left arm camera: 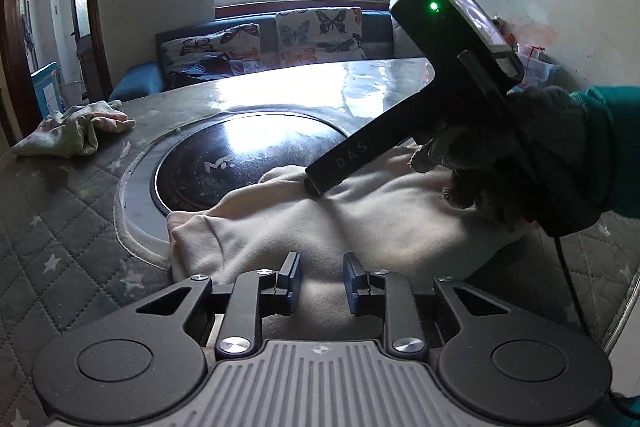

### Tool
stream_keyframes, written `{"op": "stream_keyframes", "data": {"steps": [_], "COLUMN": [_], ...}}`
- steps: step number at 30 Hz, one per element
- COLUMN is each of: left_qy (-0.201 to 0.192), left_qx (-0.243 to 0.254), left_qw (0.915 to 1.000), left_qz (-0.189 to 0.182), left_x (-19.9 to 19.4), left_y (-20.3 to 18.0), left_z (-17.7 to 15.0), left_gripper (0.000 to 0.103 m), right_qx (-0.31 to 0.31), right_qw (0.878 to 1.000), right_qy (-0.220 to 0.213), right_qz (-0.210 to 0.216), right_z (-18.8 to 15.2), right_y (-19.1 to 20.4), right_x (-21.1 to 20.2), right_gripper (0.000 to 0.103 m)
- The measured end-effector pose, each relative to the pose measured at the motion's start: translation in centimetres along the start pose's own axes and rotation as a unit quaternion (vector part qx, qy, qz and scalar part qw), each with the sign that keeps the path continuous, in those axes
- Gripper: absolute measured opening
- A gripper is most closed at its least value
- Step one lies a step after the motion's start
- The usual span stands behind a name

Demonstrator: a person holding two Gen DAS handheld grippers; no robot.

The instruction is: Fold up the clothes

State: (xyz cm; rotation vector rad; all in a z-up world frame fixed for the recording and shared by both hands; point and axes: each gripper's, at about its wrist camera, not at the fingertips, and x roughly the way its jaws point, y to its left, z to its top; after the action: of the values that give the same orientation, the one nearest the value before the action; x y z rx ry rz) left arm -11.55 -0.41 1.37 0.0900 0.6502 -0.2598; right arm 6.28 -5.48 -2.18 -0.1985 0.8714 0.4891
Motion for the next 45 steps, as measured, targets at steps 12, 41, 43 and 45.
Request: {"op": "stream_keyframes", "data": {"steps": [12,41,43,45], "left_qy": [-0.015,0.003,-0.001,-0.006], "left_qx": [-0.055,-0.069,-0.07,-0.068], "left_qw": [0.9982,0.9948,0.9948,0.9954], "left_qz": [0.018,0.074,0.073,0.067], "left_x": [0.3,-0.2,-0.8,-1.3], "left_y": [2.5,3.9,3.9,3.4], "left_z": [1.5,0.0,0.1,0.3], "left_gripper": [0.027,0.029,0.029,0.029], "right_qx": [-0.008,-0.043,-0.046,-0.054], "right_qw": [0.997,0.994,0.993,0.992], "right_qy": [-0.071,-0.078,-0.081,-0.091], "right_qz": [0.031,-0.063,-0.066,-0.072], "right_z": [-2.6,-11.0,-10.9,-10.7], "right_y": [-1.4,-4.3,-4.3,-3.9], "right_x": [-5.9,-10.7,-11.0,-11.4], "right_gripper": [0.103,0.103,0.103,0.103]}}
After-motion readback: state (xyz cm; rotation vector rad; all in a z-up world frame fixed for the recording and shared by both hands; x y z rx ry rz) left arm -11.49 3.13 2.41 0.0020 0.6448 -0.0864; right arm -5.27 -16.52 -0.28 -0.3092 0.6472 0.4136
